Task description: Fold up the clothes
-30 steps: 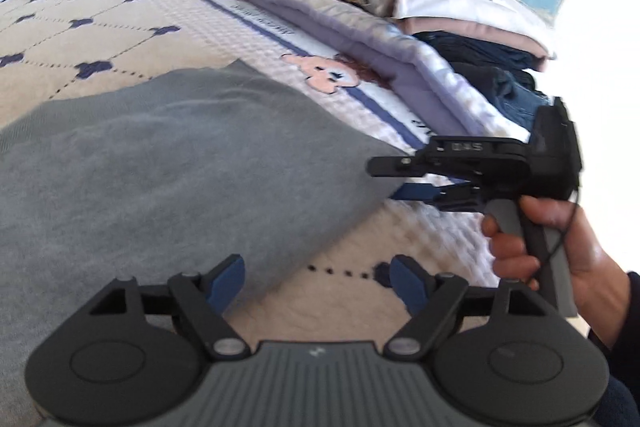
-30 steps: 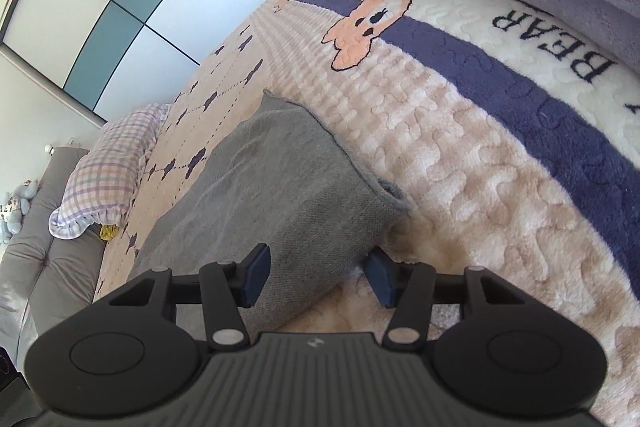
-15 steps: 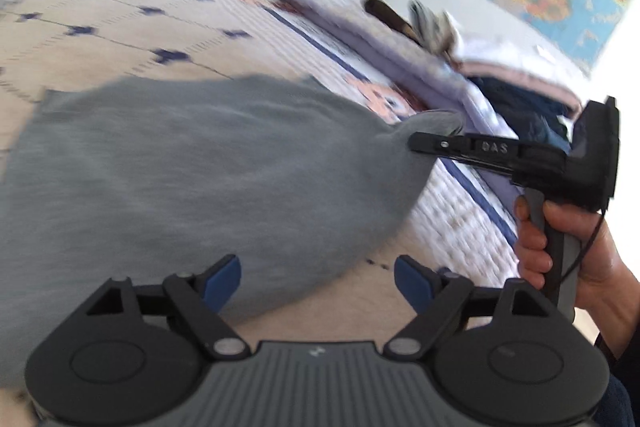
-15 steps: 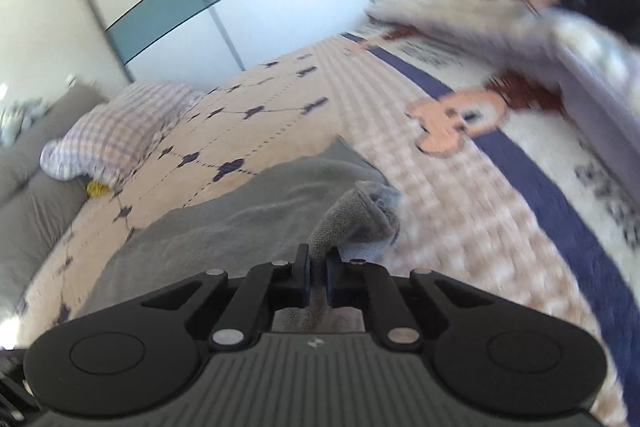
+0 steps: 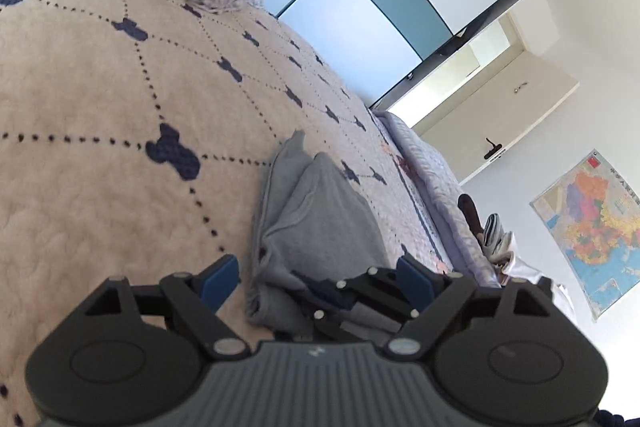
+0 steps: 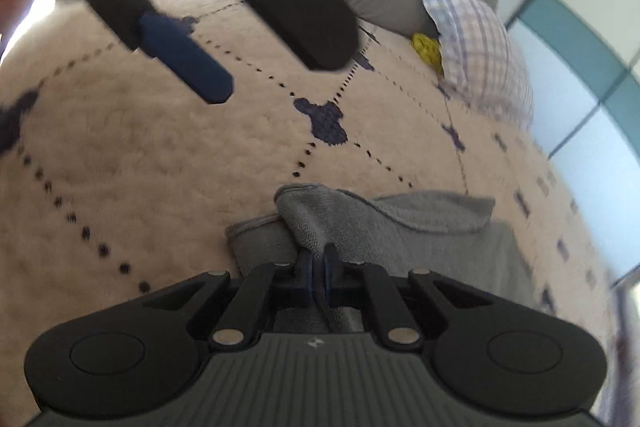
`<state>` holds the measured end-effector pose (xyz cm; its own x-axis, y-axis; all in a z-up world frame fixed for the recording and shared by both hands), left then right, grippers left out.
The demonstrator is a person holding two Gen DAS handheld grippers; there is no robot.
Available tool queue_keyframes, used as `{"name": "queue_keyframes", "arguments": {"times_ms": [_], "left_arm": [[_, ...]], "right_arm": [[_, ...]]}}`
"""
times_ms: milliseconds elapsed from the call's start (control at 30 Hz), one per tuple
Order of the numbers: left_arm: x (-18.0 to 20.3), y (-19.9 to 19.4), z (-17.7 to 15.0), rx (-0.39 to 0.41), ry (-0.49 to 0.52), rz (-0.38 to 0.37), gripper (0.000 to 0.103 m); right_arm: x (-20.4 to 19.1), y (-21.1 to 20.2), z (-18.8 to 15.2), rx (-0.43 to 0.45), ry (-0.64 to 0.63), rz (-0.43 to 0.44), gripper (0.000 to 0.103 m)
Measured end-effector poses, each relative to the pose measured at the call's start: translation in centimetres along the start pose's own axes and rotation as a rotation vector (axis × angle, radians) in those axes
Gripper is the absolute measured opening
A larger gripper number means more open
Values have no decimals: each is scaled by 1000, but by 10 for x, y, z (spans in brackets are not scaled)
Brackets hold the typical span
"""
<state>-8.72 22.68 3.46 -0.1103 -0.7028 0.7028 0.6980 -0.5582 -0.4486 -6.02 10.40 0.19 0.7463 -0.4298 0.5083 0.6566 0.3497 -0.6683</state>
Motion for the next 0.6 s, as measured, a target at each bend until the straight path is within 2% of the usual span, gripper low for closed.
{"name": "queue_keyframes", "arguments": {"times_ms": [33,133,200,300,433,533,600], "left_arm": [[2,5,-2,-7,2,1,87],[6,19,-5,-32,7,15,87],[7,24,-5,-37,-2,24,87],[4,23,-1,-15,-58,32,87],[0,18,0,-11,-105,65,83],[2,20,-1,-24,-110,99,80],[6,27,0,-26,-87,127,80]], "right_arm": [[4,-2,-2,0,23,7,7],[35,-8,-10,-23,237,90,7],[47,-17,-14,-8,307,123,7],[45,-27,-22,4,294,152,8],[29,-27,-27,-2,227,138,8],[33,-41,-35,20,264,169,8],[43,-49,-46,12,311,158,12]]}}
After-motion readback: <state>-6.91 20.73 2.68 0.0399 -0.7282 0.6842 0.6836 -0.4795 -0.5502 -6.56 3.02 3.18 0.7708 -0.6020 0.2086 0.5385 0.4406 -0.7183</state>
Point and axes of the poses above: each gripper's, at about its wrist camera, not at the fingertips, and y roughly the way its jaws point, x to its right, z to its top, the point moved 5 cm from there along y, roughly the way its jaws point, and after that the axes turned 4 degrees about -x, right-handed, at the moved point
